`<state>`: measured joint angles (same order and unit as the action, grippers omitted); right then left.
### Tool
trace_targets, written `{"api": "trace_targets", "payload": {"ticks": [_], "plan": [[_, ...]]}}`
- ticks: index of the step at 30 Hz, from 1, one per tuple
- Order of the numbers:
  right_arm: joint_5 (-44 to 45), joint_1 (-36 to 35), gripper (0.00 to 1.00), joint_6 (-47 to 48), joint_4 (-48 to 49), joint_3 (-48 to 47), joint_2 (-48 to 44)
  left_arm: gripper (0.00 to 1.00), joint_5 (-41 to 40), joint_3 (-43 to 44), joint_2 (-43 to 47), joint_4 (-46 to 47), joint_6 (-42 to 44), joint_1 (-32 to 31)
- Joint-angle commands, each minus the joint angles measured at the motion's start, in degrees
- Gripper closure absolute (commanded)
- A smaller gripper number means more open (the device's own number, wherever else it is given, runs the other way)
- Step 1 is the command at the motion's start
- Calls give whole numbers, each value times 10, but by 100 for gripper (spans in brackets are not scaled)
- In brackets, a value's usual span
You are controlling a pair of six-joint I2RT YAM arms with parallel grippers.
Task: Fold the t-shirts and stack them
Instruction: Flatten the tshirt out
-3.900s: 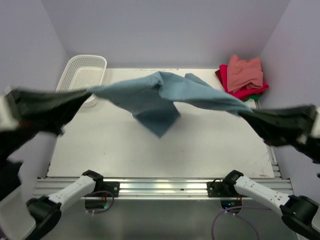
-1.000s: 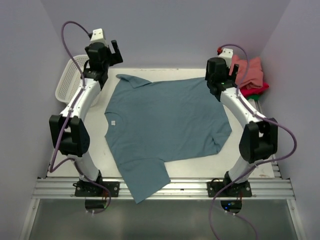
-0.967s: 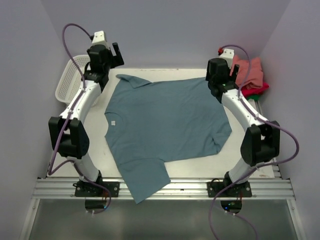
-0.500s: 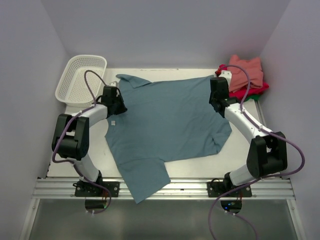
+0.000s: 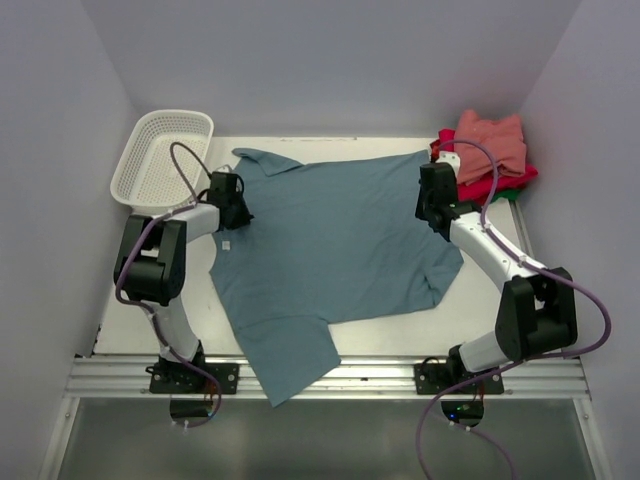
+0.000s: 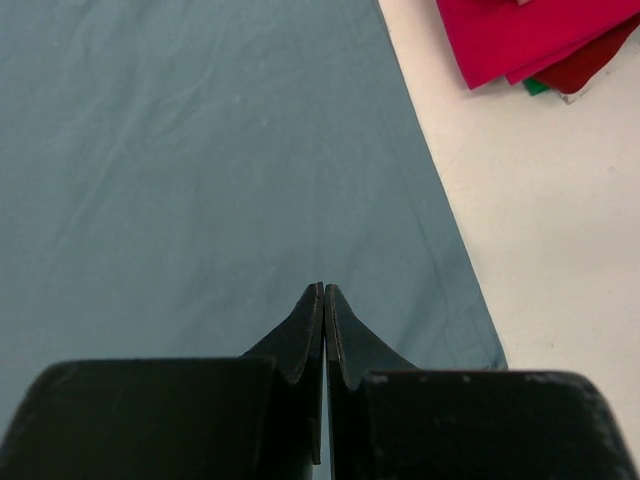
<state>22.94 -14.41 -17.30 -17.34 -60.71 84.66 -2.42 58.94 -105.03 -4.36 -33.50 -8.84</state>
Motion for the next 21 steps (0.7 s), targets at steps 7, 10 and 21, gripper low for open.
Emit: {"api": "trace_targets", "payload": {"ticks": [7,10,21], "plan": [[-22,-1,100,-22,-54,3,-24,100,-40,158,-104,-52,1,36],[-34,-1,100,-26,-70,10,-25,100,-31,210,-137,-71,4,45],[-120,-28,100,-41,-71,70,-91,100,86,140,-45,100,25,48]]}}
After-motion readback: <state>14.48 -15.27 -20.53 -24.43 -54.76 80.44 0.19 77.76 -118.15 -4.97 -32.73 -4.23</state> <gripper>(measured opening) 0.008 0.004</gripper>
